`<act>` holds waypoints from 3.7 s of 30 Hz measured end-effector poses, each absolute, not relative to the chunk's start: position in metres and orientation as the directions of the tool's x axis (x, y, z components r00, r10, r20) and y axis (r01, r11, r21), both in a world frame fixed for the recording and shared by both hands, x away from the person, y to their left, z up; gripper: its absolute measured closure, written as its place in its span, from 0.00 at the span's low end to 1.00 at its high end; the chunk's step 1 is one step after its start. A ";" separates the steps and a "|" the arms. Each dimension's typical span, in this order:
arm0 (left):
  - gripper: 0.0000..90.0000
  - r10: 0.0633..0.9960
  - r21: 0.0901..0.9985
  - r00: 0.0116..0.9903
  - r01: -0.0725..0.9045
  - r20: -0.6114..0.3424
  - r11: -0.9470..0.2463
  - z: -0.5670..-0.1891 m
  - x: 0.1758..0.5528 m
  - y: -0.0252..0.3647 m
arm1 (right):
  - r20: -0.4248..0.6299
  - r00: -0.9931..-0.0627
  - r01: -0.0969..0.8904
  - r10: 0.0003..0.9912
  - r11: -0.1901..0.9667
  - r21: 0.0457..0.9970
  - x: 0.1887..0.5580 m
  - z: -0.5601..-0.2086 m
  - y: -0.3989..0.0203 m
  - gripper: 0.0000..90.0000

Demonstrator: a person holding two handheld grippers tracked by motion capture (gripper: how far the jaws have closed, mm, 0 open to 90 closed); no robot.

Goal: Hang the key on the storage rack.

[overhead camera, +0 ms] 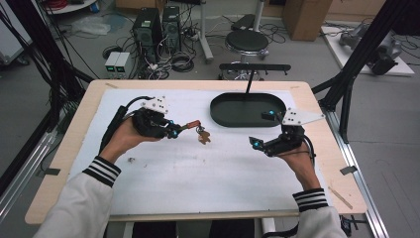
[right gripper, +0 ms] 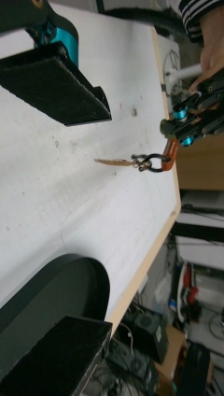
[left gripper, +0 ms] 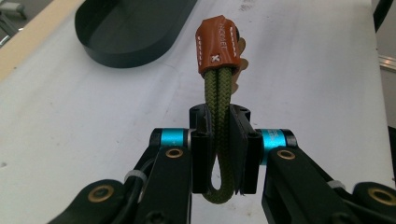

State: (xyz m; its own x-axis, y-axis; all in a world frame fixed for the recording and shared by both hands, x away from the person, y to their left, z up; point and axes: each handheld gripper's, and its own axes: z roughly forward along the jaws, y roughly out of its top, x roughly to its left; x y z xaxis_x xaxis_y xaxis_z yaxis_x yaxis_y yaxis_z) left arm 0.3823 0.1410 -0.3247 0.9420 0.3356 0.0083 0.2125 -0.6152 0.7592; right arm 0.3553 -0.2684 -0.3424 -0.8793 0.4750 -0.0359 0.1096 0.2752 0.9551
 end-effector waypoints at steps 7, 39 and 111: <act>0.88 0.300 0.769 0.954 0.195 -0.005 -0.608 -0.326 0.378 0.130 | -0.026 -0.912 0.116 0.409 0.319 0.941 0.370 -0.329 -0.252 0.01; 0.88 0.180 0.748 0.984 0.131 -0.015 -0.651 -0.328 0.371 0.087 | -0.024 -0.992 0.058 0.123 0.621 0.781 0.388 -0.322 -0.168 0.05; 0.02 0.527 0.947 0.850 0.153 0.019 -0.281 -0.349 0.351 0.196 | -0.045 -0.807 0.270 0.589 0.435 0.859 0.405 -0.315 -0.245 0.82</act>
